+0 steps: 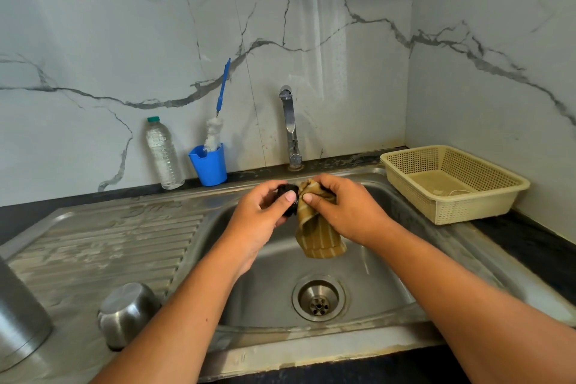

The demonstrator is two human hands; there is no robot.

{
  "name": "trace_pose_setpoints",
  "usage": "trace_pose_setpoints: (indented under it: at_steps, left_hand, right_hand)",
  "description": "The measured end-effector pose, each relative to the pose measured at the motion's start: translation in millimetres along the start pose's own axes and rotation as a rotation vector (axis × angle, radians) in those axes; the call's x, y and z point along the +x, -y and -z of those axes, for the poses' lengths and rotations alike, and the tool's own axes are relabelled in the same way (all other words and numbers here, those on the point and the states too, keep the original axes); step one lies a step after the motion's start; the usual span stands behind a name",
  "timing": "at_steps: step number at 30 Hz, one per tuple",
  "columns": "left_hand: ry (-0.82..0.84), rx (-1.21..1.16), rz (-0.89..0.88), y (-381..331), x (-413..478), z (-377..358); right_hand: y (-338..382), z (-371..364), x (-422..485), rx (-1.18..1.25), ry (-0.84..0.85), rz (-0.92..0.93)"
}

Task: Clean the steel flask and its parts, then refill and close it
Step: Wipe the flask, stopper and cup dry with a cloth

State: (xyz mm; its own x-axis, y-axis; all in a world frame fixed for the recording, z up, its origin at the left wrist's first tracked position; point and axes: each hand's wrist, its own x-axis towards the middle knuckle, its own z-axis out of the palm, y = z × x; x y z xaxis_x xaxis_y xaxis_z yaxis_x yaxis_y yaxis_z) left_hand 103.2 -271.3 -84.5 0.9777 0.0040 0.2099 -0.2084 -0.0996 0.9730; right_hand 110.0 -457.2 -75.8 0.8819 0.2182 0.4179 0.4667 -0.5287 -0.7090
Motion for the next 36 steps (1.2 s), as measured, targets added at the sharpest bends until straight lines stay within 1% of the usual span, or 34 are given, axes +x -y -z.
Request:
trace_pose_setpoints:
  at_steps: [5, 7, 9, 11, 15, 17, 19, 23, 30, 33, 36]
  left_hand:
    - [-0.062, -0.075, -0.037, -7, -1, 2]
    - [-0.051, -0.028, -0.055, -7, 0, 4]
    - [-0.018, 0.019, -0.08, -6, 0, 6]
    - [0.016, 0.018, -0.096, -7, -1, 5]
    - [0.074, 0.007, -0.119, -12, -4, 5]
    - [0.098, 0.007, -0.125, -14, -5, 5]
    - [0.127, -0.002, -0.129, -15, -6, 5]
    - [0.181, -0.02, -0.142, -17, -9, 1]
    - [0.253, 0.071, -0.202, -16, -11, -5]
    - [0.281, 0.121, -0.224, -15, -11, -7]
    - [0.295, 0.165, -0.228, -15, -10, -8]
  right_hand:
    - [-2, -1, -1, 0.123, 0.027, 0.033]
    - [0, -3, -1, 0.132, 0.015, 0.023]
    - [0, -5, -1, 0.174, 0.012, -0.037]
    - [0, -5, -2, 0.333, 0.029, -0.111]
    - [5, -4, -3, 0.825, 0.134, -0.304]
    - [7, -2, -4, 0.979, 0.175, -0.382]
    - [9, -2, -4, 1.059, 0.194, -0.447]
    - [13, -1, -6, 1.09, 0.204, -0.534]
    - [13, 1, -5, 1.049, 0.204, -0.577]
    - [11, 3, -4, 1.052, 0.253, -0.621]
    - [11, 4, -4, 1.073, 0.301, -0.704]
